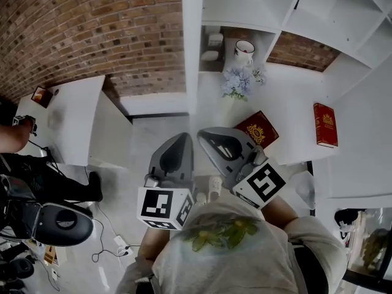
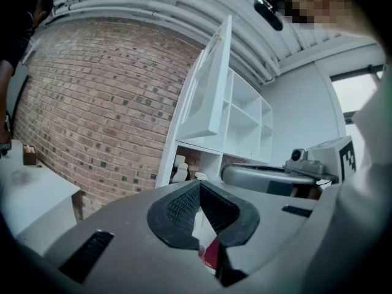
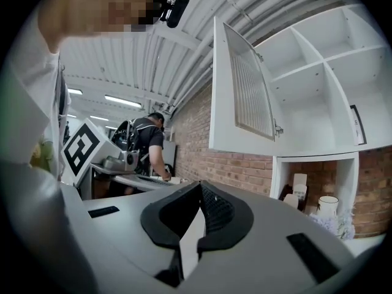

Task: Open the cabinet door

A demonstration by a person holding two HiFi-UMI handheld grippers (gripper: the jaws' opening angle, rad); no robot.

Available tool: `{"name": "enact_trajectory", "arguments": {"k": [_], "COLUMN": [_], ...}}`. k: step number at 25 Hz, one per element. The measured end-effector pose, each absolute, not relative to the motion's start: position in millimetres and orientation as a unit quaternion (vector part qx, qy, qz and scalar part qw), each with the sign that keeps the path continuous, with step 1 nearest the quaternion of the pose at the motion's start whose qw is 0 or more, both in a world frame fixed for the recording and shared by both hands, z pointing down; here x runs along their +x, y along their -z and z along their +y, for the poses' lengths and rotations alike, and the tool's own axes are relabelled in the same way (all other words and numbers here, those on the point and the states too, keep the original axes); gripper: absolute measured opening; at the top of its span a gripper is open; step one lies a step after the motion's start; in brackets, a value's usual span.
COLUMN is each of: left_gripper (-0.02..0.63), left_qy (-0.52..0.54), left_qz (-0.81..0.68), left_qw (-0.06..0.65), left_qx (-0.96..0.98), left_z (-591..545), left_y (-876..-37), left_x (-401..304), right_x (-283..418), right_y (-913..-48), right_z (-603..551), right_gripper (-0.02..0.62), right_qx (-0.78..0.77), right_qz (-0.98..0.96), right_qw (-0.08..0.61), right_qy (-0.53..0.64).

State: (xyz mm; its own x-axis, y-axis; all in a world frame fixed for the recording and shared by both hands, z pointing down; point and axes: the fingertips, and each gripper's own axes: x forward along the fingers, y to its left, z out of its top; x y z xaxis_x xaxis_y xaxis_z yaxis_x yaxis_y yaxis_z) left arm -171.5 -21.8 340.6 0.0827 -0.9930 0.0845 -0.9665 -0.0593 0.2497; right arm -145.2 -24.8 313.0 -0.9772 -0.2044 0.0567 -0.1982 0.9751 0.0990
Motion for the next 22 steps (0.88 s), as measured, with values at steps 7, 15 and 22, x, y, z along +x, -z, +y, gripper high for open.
{"name": "enact_trajectory", "arguments": {"k": [7, 15, 22], "left_gripper": [0.008, 0.008, 0.008], "left_qy": [0.055, 0.052, 0.050], "left_qz": [-0.654, -0.650, -0.651], "left_qw": [0.128, 0.133, 0.138], "left_qx": [0.743, 0.747, 0.744], "left_z": [-25.7, -27.8, -29.2], "left_y": [-342.7, -345.5, -348.2], "left_x": [-157.4, -149.7, -145.9], "right_x": [-139.9, -133.1, -128.9], "right_y": [-321.5, -325.8, -328.3], "right_z": [-18.2, -17.0, -18.8], "right_gripper": [0.023, 0.023, 0.023], "right_qx": [0.111, 0.120, 0.120], "right_qz": [-0.992, -0.991, -0.991], "right_qw": [0.051, 0.053, 0.052], "right_qy": [0.036, 0.023, 0.019]}}
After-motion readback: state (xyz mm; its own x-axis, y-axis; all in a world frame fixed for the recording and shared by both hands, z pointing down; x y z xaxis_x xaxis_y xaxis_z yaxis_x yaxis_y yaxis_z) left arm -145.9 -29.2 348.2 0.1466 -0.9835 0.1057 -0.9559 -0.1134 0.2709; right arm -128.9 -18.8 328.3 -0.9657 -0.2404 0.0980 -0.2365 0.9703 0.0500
